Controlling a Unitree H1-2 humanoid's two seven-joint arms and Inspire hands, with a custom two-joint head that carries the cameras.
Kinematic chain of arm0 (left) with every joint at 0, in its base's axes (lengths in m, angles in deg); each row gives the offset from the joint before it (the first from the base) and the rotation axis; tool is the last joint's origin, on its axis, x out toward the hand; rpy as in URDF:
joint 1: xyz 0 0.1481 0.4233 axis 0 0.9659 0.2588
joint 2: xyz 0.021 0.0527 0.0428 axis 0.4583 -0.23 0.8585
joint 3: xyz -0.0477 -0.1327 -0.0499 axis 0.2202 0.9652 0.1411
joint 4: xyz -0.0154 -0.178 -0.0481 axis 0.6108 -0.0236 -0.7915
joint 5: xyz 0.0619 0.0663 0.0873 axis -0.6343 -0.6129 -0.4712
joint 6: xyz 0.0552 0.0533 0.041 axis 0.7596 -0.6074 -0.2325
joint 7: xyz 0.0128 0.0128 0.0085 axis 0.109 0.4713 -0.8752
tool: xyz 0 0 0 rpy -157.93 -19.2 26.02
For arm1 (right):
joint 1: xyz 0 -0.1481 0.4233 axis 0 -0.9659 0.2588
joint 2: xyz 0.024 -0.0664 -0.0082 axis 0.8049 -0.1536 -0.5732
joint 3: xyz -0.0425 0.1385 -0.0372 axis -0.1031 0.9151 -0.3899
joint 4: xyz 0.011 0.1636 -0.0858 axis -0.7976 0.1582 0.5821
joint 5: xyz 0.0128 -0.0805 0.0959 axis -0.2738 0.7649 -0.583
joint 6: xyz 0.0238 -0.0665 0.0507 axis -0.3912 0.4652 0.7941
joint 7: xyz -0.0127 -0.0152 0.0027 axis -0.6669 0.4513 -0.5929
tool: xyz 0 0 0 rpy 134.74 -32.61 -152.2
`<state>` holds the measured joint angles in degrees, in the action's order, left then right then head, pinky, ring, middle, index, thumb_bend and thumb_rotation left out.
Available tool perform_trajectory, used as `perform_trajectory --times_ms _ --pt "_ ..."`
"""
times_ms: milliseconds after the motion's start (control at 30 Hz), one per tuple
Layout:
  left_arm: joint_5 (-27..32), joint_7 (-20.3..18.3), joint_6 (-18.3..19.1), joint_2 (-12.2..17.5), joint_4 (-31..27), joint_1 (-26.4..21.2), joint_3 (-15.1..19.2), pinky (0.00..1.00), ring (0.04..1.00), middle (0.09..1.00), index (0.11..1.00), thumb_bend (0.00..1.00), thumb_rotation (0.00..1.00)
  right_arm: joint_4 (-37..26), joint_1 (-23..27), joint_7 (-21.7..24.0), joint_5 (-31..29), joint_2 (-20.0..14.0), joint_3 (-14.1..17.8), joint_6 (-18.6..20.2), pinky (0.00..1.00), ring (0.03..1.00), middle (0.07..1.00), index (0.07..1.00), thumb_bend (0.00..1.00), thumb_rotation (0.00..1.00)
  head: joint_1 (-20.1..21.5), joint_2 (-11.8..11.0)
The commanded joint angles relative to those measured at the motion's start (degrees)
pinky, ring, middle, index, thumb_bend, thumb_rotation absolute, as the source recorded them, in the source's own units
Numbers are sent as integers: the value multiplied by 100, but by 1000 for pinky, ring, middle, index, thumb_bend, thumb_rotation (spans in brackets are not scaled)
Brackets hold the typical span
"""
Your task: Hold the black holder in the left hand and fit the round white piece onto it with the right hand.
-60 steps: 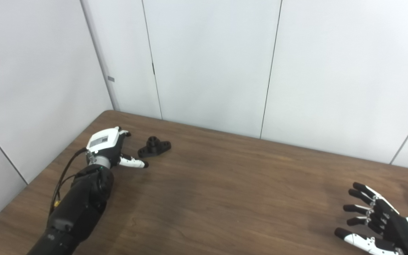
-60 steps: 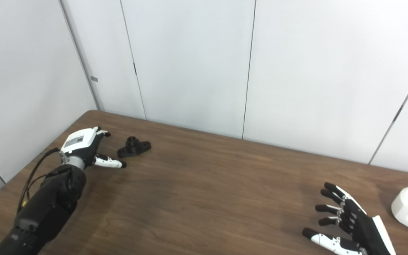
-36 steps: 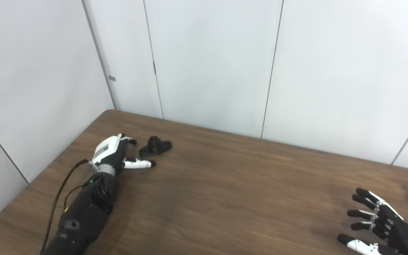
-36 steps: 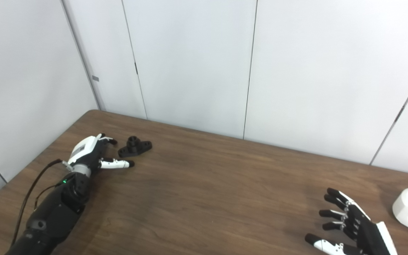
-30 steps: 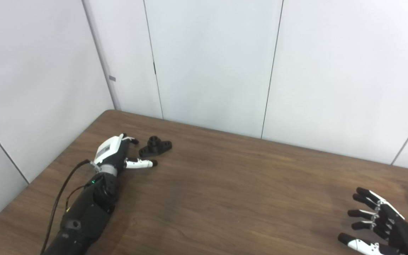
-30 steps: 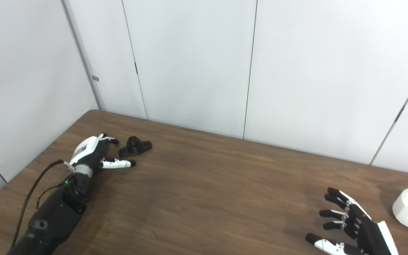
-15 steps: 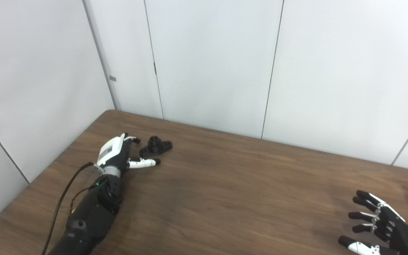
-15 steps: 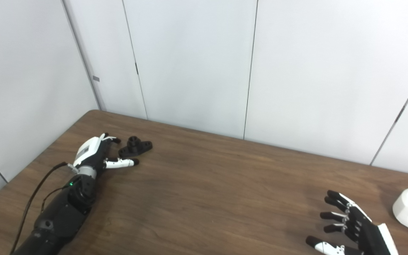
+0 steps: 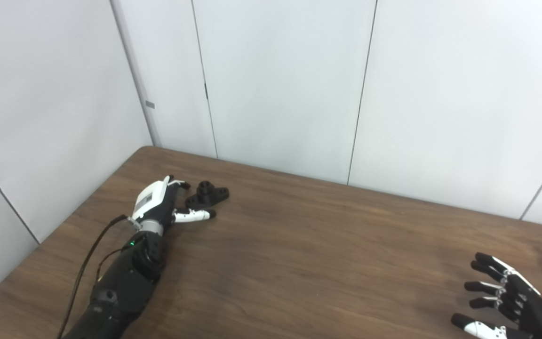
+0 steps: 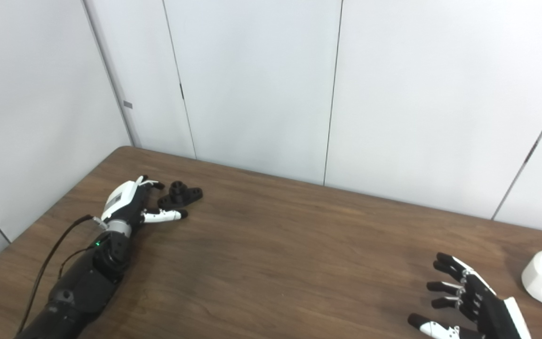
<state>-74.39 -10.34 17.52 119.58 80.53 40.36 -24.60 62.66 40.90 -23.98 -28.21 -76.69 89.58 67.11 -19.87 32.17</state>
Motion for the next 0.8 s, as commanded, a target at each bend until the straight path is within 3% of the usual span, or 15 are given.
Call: perform_trajectory --times_ms 0,533,600,700,767 --pt "81 -269 17 -118 -41 -54 -150 1000 1000 1000 800 839 184 -223 140 21 -73 -79 31 -67 558 682 825 822 634 0 -6 7" --pt "122 -172 -156 -264 308 -177 -309 1000 1000 1000 782 844 157 -291 93 20 -46 -119 71 -108 536 667 815 816 647 0 88 81" --pt "146 -187 -238 -269 310 -156 -316 1000 1000 992 732 827 141 -331 78 27 -74 -127 78 -79 538 668 815 816 644 0 92 94" --pt "169 -69 -326 -311 423 -174 -308 1000 1000 948 538 586 77 -362 68 33 -103 -137 91 -42 536 670 815 817 645 0 90 103" --pt "-40 187 -383 -311 512 -166 -427 1000 998 911 499 540 63 -382 58 37 -104 -158 104 -14 537 671 814 816 646 0 83 131"
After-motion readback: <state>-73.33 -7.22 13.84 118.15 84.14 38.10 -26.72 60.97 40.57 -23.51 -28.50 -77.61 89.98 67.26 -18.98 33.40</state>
